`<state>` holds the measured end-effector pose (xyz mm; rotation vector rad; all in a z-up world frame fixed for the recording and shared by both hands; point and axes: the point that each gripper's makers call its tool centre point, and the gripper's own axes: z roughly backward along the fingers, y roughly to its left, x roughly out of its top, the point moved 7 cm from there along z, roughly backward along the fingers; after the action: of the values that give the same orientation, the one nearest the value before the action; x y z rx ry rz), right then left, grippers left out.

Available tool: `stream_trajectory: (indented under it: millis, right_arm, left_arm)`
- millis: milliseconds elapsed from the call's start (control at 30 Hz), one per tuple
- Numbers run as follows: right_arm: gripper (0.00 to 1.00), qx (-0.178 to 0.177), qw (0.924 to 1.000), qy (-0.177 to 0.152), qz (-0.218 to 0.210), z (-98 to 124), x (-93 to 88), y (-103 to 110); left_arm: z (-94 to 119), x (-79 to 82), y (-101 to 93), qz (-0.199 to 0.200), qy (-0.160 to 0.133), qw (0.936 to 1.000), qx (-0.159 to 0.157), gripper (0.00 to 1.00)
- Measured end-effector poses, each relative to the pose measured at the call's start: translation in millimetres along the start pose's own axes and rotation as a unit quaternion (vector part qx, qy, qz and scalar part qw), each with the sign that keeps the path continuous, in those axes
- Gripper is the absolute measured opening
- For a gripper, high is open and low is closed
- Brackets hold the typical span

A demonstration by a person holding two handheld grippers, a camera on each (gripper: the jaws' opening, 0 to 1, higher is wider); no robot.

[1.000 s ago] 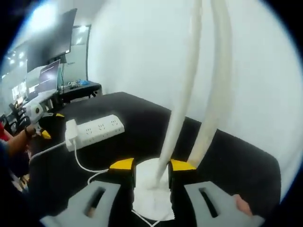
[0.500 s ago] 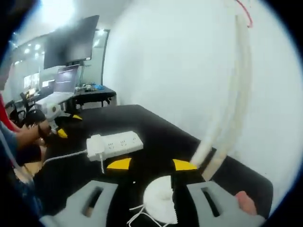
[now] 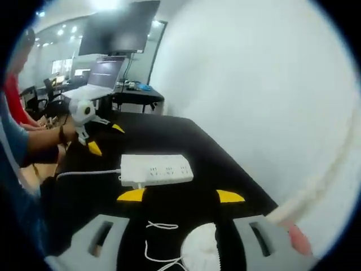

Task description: Insert the desk lamp plug into the socket, turn on the power strip switch, turn on the lamp switch, then turn off the lamp switch, turn off the power strip switch, and remove the plug from the socket.

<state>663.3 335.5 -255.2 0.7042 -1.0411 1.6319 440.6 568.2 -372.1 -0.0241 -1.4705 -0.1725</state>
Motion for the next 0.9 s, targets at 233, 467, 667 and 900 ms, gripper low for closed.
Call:
stream_trajectory:
  millis: [233,467,667,900]
  right_arm:
    - [0.54,0.020,0.9994,0.011,0.025,-12.0,6.2,6.0]
    - [0.54,0.050,0.9969,0.043,0.044,-24.1,9.5,11.0]
    - [0.54,0.095,0.9913,0.065,0.063,-33.9,19.8,18.5]
    - [0.62,0.130,0.9865,0.054,0.083,-40.6,44.7,30.7]
  left_arm:
    - [-10.6,-7.0,-0.9,0.012,0.021,0.9997,0.008,0.62]
    - [-17.1,-7.5,-0.3,0.017,0.015,0.9997,0.005,0.58]
    - [-21.2,-10.7,-2.5,0.014,0.024,0.9996,0.008,0.56]
    - [-21.5,-13.7,2.9,0.042,0.014,0.9989,0.014,0.50]
